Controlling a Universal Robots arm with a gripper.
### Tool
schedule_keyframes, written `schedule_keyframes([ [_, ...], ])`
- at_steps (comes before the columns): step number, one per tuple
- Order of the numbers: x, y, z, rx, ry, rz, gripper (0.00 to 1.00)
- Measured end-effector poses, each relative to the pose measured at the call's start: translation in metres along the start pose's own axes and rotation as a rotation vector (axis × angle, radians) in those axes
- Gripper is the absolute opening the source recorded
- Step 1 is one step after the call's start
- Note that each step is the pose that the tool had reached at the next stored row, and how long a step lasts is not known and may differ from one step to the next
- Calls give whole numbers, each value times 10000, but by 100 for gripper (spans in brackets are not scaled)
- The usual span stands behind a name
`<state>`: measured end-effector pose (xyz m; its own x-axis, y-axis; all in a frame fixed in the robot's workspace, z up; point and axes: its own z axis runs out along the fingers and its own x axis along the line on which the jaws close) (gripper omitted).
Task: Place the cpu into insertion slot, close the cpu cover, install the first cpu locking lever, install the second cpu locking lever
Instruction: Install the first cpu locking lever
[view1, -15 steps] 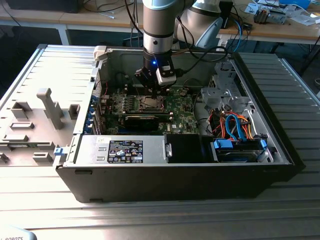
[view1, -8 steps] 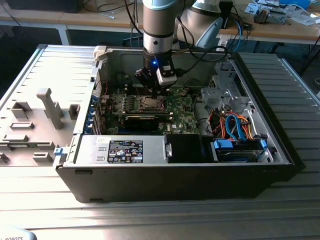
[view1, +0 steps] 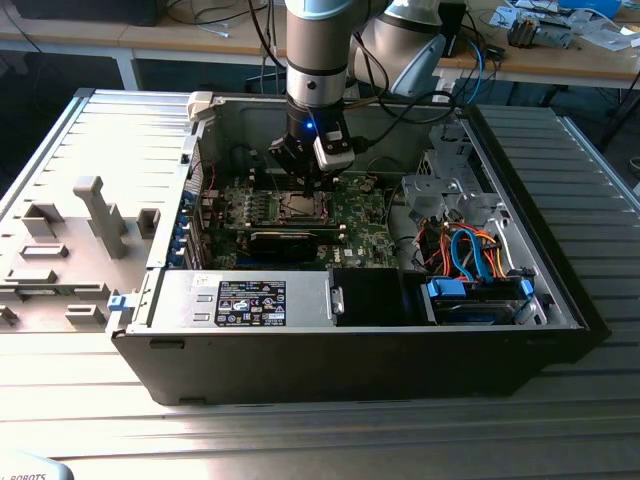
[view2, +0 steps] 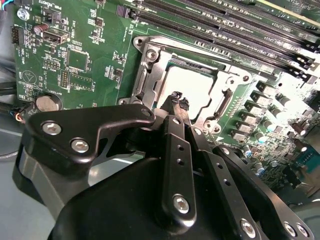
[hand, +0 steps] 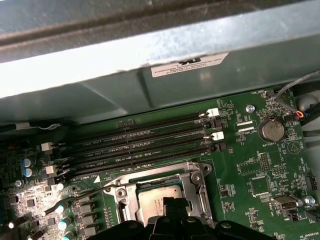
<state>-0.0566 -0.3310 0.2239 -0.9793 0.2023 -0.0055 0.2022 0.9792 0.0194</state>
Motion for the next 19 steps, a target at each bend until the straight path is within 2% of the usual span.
schedule_keyframes([
  [19, 0, 0, 0, -1, 6, -320, 11],
])
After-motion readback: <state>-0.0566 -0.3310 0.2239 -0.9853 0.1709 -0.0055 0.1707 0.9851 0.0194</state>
